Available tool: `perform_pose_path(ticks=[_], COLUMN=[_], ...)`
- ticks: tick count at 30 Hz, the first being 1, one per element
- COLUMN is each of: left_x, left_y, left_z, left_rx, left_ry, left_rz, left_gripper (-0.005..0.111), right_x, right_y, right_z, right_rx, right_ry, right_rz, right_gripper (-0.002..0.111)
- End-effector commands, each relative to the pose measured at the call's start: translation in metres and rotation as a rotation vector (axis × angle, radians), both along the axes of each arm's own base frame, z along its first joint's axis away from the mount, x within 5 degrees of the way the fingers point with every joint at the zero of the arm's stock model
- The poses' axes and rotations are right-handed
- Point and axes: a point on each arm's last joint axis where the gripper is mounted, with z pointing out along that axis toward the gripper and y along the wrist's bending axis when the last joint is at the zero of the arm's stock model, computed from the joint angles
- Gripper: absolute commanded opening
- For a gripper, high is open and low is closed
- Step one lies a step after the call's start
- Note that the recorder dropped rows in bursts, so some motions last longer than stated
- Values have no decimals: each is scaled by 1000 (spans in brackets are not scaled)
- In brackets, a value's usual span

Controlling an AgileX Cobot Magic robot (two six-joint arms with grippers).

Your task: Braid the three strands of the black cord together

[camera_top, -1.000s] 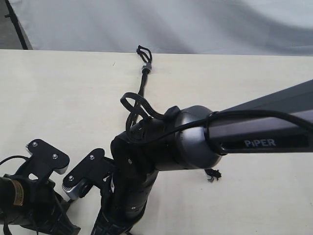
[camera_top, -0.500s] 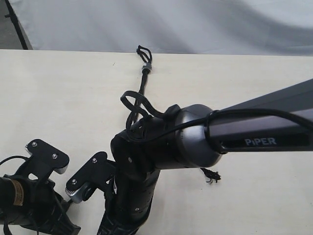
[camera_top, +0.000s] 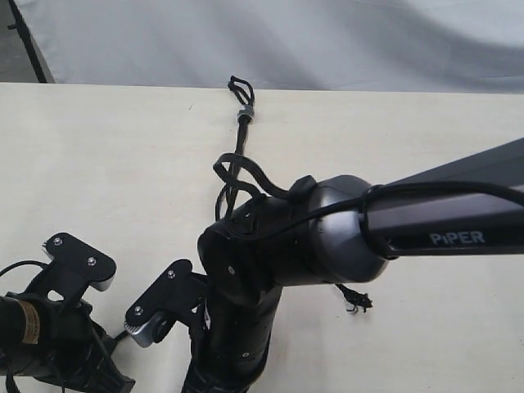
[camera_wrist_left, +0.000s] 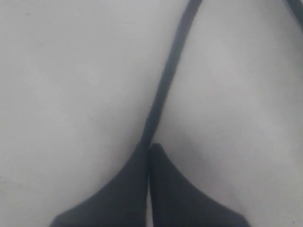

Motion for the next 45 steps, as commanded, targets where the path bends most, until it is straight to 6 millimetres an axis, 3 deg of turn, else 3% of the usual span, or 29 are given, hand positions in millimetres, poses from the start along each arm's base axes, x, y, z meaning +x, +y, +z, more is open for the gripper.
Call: perform_pose_path(ticks=[1,7,37,39,45], left_x=[-5,-5,-5,-4,-4], left_y=[2,2,1,1,1], left_z=[-3,-3,-3,-3,-3], left_rx=[17,17,15,14,14], left_ry=[31,31,28,26,26], left_rz=[-5,-5,-5,-4,-4], left_gripper=[0,0,0,0,0], right_x=[-16,-21,-25,-29,-34], right_y=[-22,-29,-26,-25,-23], right_z=[-11,-9,-9,-10,-9], right_rx=[-139,-146,-153,-155,-165], right_ry=[97,110,79,75,79], right_rz=[37,30,11,29,49], right_gripper=[0,0,0,6,48])
